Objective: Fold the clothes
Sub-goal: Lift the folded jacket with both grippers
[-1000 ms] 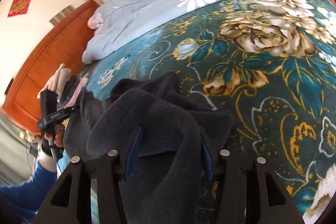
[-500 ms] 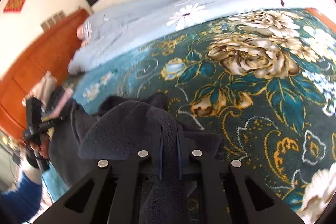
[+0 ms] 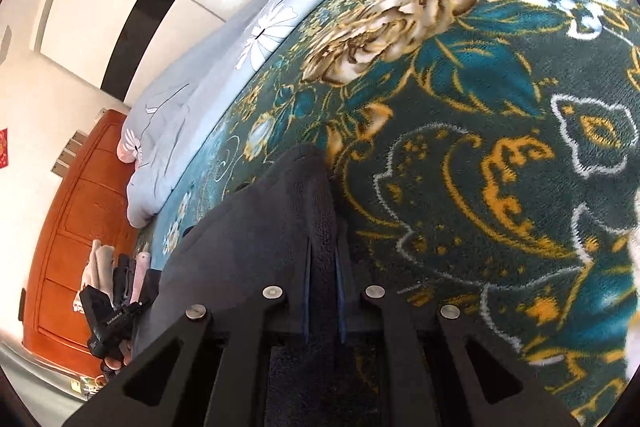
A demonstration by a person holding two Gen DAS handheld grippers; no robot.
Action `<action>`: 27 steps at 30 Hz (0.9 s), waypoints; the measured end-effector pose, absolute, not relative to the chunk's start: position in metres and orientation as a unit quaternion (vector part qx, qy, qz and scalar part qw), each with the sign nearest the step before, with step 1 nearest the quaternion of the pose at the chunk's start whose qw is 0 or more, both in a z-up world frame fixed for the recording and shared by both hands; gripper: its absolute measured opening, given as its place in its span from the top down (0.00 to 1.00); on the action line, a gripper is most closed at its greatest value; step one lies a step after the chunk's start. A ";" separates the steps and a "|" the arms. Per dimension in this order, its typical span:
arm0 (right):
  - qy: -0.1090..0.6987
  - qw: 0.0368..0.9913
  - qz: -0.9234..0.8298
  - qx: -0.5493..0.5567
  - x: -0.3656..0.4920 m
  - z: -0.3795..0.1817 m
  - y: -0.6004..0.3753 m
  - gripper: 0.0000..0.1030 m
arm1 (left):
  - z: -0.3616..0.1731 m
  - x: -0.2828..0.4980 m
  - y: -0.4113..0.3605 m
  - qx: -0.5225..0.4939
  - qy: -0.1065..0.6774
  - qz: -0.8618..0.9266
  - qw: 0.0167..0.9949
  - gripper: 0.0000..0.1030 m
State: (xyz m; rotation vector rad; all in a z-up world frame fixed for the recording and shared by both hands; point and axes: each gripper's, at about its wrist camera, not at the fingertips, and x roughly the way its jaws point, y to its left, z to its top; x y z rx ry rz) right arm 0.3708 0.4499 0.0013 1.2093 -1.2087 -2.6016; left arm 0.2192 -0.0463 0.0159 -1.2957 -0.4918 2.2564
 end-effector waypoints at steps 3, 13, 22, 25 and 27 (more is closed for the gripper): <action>-0.389 0.021 -0.842 0.374 0.380 0.010 0.452 0.75 | 0.031 0.239 -0.055 -0.461 -0.182 0.837 0.233 0.52; -0.444 0.078 -0.822 0.347 0.451 0.009 0.465 0.30 | 0.027 0.327 -0.102 -0.462 -0.228 0.838 0.179 0.23; -0.454 0.134 -0.798 0.372 0.474 -0.008 0.438 0.26 | -0.017 0.350 -0.074 -0.528 -0.317 0.755 0.225 0.22; -0.444 0.143 -0.799 0.380 0.461 -0.010 0.422 0.26 | -0.018 0.341 -0.058 -0.511 -0.318 0.765 0.228 0.20; -0.441 0.138 -0.803 0.376 0.451 -0.010 0.414 0.26 | -0.019 0.334 -0.053 -0.498 -0.328 0.771 0.224 0.16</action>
